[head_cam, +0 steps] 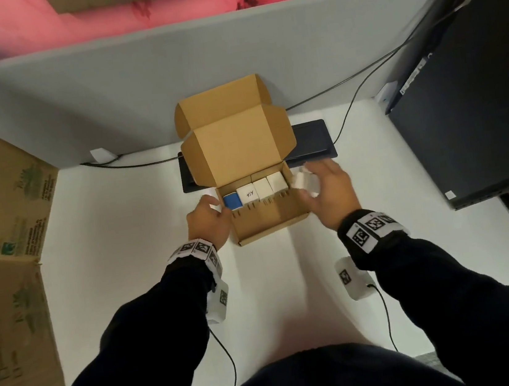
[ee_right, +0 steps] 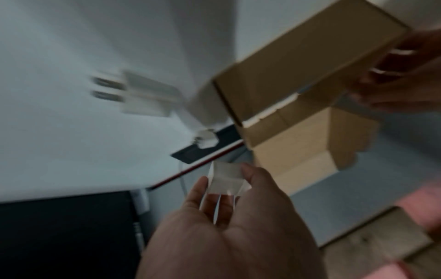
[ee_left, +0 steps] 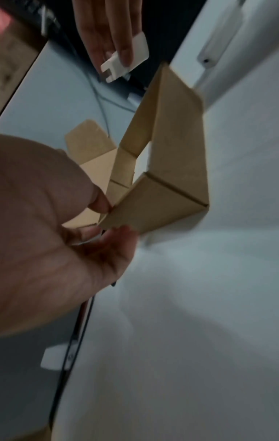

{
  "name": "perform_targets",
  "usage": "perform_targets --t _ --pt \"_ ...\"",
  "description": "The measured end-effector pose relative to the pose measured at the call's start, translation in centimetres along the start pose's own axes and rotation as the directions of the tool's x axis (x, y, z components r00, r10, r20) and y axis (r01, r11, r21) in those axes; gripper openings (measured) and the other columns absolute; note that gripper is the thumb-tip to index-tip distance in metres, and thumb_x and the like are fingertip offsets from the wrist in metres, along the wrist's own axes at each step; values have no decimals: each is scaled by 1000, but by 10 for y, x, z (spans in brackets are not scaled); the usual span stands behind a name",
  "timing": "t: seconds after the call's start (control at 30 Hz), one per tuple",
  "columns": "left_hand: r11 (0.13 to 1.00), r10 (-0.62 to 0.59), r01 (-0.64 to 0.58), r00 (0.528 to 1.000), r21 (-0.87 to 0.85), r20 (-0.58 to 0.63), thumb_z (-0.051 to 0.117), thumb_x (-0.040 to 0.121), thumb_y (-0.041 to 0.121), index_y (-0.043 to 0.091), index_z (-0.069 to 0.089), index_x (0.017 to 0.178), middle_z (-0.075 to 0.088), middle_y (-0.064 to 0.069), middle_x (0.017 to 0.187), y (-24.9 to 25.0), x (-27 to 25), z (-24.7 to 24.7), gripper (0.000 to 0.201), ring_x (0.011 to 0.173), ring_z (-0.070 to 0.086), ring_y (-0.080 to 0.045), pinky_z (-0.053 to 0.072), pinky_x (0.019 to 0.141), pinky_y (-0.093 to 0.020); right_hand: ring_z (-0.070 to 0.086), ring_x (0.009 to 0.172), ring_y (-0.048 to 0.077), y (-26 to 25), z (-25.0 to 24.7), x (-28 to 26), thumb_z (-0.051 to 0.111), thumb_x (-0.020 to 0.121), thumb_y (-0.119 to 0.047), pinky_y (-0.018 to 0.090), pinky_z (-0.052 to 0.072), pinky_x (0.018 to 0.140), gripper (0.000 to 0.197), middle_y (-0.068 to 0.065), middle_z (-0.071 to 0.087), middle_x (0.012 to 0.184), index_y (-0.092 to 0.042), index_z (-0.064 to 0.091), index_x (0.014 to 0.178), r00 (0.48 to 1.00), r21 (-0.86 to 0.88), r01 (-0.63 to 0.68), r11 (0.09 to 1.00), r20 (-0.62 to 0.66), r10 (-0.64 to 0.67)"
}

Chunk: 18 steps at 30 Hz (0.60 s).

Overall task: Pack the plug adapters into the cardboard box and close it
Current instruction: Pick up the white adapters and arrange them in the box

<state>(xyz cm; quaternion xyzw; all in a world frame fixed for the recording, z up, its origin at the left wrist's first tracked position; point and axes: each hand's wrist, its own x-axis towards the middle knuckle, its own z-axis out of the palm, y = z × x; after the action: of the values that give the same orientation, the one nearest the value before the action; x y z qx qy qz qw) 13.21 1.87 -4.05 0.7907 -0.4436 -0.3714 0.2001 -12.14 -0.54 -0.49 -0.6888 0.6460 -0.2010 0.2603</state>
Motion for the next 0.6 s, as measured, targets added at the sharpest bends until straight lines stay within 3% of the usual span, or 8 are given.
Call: perform_targets --t 0.1,0.27,0.33,0.47,0.6 --pt "991 -55 62 997 -122 62 58 83 28 19 60 99 73 -7 71 -2 5 0 18 84 71 -31 60 82 -45 51 116 27 -35 22 9 76 81 -14 35 43 103 43 9 52 125 -12 63 123 976 -44 90 995 204 -79" --pt "967 -123 140 988 -212 92 62 86 24 16 61 104 71 -17 90 9 2 -6 19 78 72 -29 64 56 -45 57 108 32 -64 64 17 72 85 -22 43 52 94 42 11 55 117 -21 64 126 877 -316 209 925 480 -34" --pt "960 -146 166 984 -224 103 63 85 27 18 60 103 68 -18 97 9 2 -6 20 78 72 -29 63 51 -43 61 105 31 -69 75 17 69 88 -23 43 54 89 36 9 60 114 -22 66 123 858 -396 244 885 514 -6" --pt "961 -157 177 982 -213 109 62 75 38 22 59 95 70 -18 88 6 6 -5 25 81 72 -31 64 64 -51 65 95 27 -75 89 20 70 88 -23 40 57 80 29 7 64 106 -20 66 116 849 -472 269 839 528 26" --pt "953 -170 199 975 -227 141 63 72 39 25 56 94 67 -18 94 6 6 -4 27 83 71 -35 62 54 -52 64 100 29 -70 92 22 72 85 -19 39 57 83 36 9 63 112 -16 64 120 860 -417 234 878 510 12"
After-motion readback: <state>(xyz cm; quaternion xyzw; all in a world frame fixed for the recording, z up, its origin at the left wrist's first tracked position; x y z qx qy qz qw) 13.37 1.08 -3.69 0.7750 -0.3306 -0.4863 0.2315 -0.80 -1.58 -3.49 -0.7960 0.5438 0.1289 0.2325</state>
